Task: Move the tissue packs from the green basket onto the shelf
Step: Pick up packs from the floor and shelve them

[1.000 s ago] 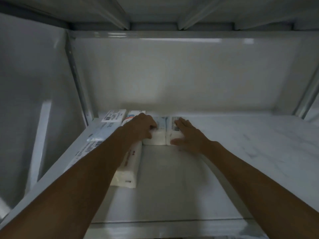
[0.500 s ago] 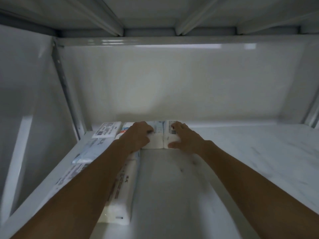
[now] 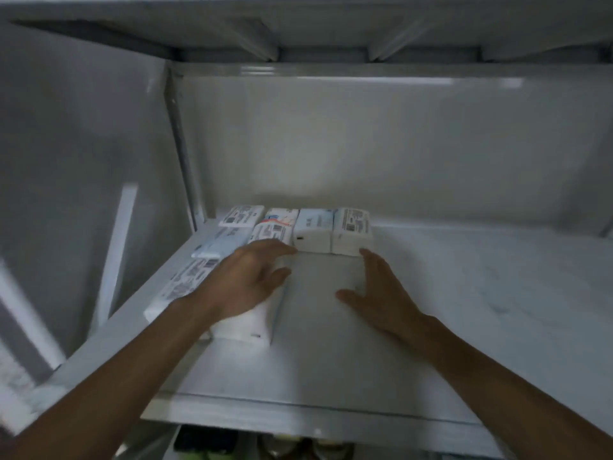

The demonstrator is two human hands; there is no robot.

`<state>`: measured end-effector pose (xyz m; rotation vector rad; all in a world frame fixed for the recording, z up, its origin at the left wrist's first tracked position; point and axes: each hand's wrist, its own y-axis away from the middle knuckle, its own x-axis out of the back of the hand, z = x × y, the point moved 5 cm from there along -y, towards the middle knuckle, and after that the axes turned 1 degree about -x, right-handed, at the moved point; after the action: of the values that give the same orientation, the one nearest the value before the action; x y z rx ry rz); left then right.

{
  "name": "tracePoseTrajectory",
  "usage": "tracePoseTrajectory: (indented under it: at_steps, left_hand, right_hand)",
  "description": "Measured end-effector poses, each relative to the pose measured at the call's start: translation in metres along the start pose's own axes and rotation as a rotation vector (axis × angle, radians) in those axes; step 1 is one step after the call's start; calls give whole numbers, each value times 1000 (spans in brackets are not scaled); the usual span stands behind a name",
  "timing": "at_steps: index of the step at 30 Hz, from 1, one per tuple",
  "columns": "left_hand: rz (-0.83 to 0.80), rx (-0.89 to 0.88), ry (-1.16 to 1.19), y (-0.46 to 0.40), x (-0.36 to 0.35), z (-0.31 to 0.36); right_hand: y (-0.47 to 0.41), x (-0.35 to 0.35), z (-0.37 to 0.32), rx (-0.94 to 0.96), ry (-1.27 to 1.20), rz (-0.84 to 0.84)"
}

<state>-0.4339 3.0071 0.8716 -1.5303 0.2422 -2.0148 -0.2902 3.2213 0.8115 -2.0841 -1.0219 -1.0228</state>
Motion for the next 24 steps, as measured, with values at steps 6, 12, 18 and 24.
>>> tracePoseTrajectory:
  at_steps: [6,12,18,24]
  left_hand:
    - [148,-79,-152,98,18,58]
    - [367,42,-64,276,-39,74]
    - [-177,491,56,440,-141,28]
    - [-471,741,158,546,-215,-23]
  right_hand:
    - [76,-23,-51,102,-16,-24]
    - [209,-48,-58,697,-34,495]
    - [325,-194,26,306,34,18]
    - [399,-317,70,-236,4,-507]
